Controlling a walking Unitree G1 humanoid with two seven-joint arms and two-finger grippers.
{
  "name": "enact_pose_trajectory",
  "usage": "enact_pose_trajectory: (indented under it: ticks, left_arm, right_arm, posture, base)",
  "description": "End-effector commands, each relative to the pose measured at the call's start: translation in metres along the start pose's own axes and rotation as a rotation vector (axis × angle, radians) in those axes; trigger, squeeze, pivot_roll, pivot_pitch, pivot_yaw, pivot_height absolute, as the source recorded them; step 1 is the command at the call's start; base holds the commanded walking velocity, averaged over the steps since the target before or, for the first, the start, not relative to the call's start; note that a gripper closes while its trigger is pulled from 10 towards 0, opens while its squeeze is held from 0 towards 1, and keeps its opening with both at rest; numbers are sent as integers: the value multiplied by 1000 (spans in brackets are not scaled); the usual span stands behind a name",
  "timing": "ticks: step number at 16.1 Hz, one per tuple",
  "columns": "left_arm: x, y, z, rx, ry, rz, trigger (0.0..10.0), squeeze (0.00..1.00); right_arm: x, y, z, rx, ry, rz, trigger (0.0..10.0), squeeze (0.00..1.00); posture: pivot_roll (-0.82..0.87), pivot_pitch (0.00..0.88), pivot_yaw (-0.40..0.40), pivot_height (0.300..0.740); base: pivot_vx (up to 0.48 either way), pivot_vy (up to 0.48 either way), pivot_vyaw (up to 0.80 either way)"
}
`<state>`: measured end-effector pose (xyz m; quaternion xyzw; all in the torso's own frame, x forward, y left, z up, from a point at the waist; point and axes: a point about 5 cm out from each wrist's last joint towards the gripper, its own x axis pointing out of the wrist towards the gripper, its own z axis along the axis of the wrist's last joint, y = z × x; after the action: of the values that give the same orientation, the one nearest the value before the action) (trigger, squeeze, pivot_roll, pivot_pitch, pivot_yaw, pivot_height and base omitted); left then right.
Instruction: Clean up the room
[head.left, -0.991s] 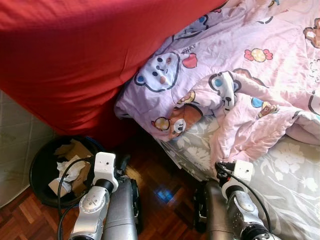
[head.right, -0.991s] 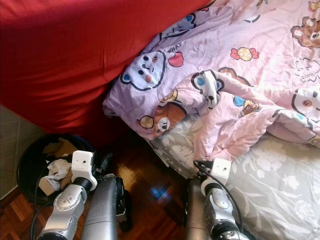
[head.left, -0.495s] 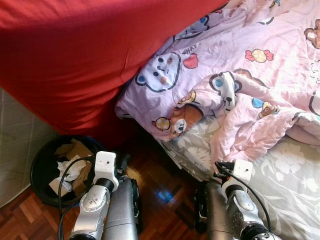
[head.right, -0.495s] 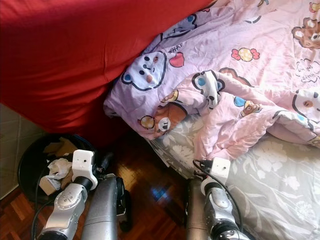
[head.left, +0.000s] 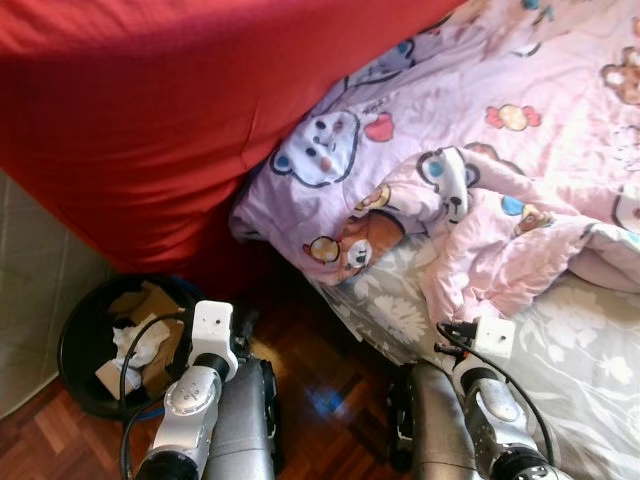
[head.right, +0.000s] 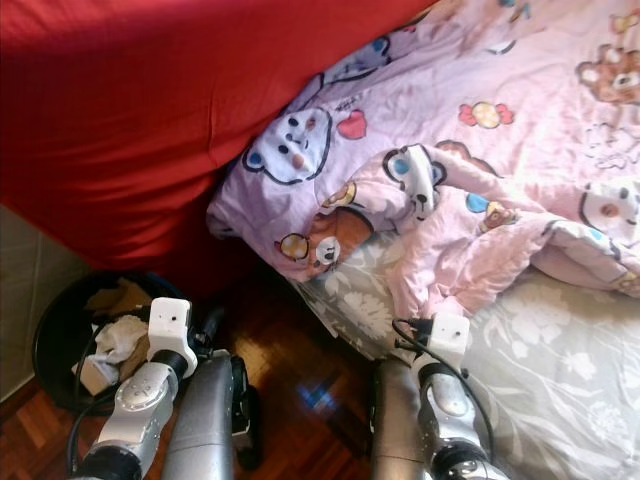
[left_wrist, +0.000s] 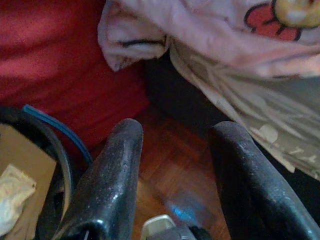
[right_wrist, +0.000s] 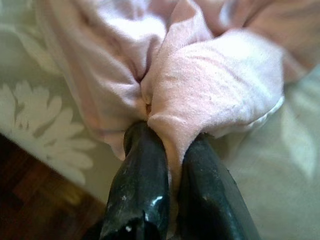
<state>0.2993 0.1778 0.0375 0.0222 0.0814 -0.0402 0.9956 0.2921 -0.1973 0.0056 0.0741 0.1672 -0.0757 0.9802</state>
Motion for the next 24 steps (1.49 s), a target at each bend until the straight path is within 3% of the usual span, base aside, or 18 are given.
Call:
enact_pose_trajectory:
  ticks: [1, 8, 20, 24]
  left_arm:
    - [-10, 6, -19, -10, 69, 27, 10000, 0]
    - [-13, 9, -43, -12, 213, 58, 10000, 0]
    - [-21, 13, -57, -19, 286, 100, 10000, 0]
    - [-26, 19, -63, -26, 318, 124, 10000, 0]
  right_arm:
    - [-5, -6, -8, 2, 14, -17, 10000, 0]
    - [-11, -8, -13, 4, -21, -2, 10000, 0]
    - [-14, -15, -20, 0, 16, -47, 10000, 0]
    - [-14, -11, -21, 3, 22, -42, 10000, 0]
  posture:
    - [120, 253, 22, 608]
    - [85, 140, 18, 608]
    - [78, 99, 34, 738]
    - [73, 76, 36, 740]
  base:
    - [0, 0, 0]
    - [0, 0, 0]
    - [0, 0, 0]
    - [0, 0, 0]
